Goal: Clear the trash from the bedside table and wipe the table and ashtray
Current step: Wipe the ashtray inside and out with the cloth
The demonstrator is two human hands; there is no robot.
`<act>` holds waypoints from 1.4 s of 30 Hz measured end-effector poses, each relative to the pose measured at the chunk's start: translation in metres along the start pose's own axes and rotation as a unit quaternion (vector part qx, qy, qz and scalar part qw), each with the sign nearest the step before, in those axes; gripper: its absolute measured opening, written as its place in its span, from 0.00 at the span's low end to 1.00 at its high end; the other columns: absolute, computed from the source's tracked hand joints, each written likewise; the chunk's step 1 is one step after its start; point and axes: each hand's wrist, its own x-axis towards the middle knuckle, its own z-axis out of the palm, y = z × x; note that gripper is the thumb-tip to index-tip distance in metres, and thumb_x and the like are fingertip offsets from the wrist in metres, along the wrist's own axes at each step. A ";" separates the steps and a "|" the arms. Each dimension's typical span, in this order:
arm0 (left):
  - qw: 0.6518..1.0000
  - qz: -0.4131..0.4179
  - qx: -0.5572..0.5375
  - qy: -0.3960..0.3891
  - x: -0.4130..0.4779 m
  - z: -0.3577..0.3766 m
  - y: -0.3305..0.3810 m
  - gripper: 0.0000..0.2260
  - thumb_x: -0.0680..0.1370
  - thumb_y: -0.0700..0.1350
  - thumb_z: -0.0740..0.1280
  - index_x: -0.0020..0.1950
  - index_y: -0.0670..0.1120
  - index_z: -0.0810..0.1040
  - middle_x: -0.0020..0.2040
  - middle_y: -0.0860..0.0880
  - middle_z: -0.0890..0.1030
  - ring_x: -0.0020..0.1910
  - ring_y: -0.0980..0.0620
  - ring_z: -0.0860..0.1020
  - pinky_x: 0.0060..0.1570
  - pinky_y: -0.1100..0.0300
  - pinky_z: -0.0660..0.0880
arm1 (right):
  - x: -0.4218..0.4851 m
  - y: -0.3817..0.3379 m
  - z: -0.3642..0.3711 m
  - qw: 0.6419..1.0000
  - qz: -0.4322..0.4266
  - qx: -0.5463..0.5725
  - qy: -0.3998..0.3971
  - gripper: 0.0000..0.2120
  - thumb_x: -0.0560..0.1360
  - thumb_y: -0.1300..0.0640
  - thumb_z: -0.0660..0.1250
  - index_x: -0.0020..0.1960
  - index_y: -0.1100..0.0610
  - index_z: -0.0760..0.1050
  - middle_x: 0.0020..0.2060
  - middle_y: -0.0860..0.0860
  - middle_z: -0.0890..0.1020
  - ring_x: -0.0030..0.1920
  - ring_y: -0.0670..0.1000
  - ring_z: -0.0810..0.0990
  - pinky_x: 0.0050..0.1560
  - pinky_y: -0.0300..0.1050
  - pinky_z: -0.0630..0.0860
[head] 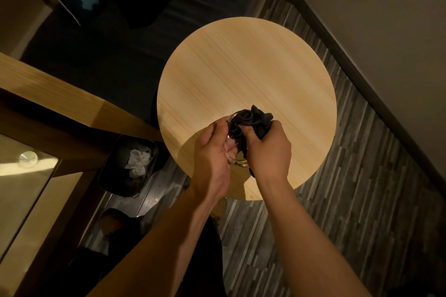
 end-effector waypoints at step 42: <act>0.992 -0.088 0.094 0.008 0.002 -0.023 0.024 0.23 0.89 0.49 0.53 0.73 0.33 0.73 0.67 0.31 0.80 0.68 0.34 0.79 0.73 0.36 0.71 | 0.008 -0.003 -0.028 0.975 0.017 0.027 -0.218 0.07 0.76 0.61 0.72 0.50 0.63 0.78 0.43 0.63 0.85 0.41 0.64 0.86 0.45 0.66 0.84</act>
